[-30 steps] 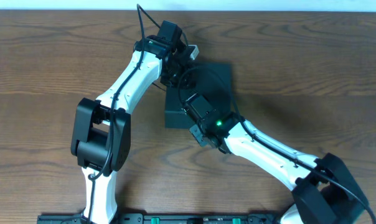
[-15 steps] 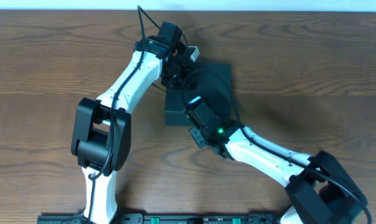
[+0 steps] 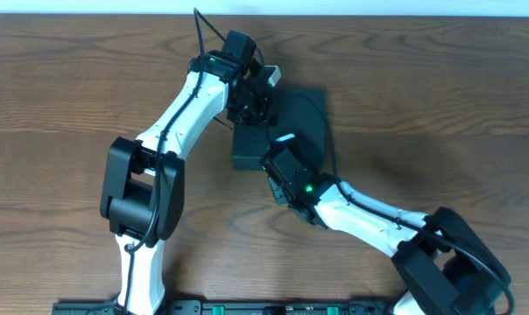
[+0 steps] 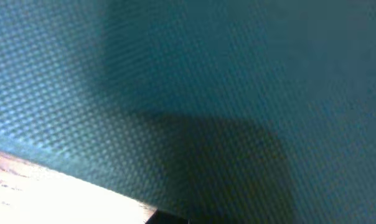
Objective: Pack container
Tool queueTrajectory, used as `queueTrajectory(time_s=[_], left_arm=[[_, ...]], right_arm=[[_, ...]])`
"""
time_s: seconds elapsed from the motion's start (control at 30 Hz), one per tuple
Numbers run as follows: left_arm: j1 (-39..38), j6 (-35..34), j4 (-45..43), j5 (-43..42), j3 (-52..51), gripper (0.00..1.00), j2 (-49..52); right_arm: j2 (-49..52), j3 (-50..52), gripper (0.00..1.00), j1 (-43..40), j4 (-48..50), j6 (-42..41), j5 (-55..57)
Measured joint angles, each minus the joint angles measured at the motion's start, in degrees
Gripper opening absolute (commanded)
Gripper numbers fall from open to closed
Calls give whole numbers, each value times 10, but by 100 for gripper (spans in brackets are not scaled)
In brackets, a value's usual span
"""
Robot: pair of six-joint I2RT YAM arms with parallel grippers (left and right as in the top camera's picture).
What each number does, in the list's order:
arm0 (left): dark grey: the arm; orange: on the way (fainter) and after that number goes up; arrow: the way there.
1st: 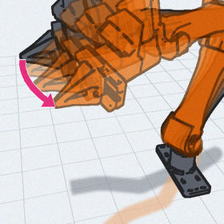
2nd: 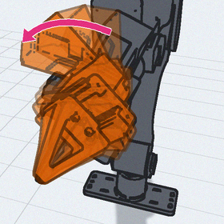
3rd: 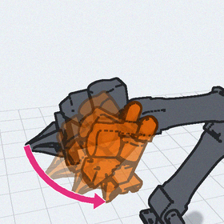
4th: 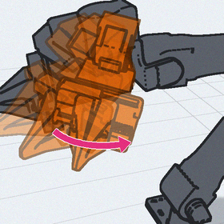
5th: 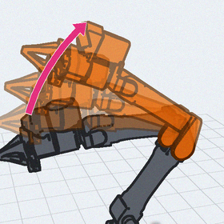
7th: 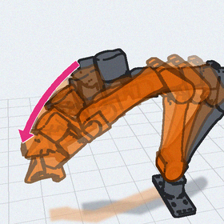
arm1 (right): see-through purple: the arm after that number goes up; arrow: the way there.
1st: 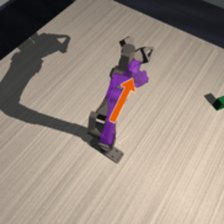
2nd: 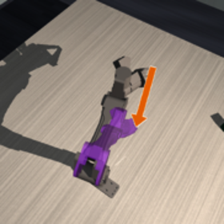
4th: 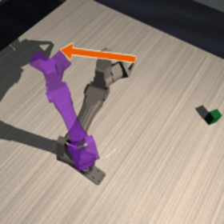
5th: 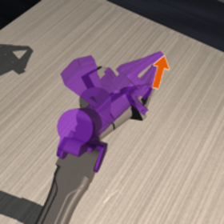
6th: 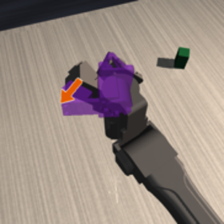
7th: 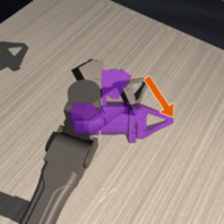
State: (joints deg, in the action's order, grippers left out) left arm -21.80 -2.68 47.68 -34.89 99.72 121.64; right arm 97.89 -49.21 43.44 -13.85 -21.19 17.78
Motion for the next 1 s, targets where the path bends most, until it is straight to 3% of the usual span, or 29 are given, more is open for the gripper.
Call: queueTrajectory(time_s=[0.1, 0.27, 0.5, 0.7, 0.87, 1.0], left_arm=[[0, 0, 0, -3, 0, 6, 0], [0, 0, 0, -6, 0, 6, 1], [5, 0, -1, -7, 0, 6, 1], [16, -5, -1, -7, 0, 6, 1], [38, -8, -1, 9, 23, 6, -7], [73, -12, 1, 38, 26, 6, -73]], right_arm=[[0, 1, 2, 4, -3, -17, 10], [-23, -8, 2, 3, -113, -25, 47], [-211, -59, 2, -6, -132, -26, 84], [-289, -61, 2, -143, -143, -24, 96], [-288, -61, 2, -252, -155, -12, 30], [-288, -61, 2, -318, -155, 23, -33]])
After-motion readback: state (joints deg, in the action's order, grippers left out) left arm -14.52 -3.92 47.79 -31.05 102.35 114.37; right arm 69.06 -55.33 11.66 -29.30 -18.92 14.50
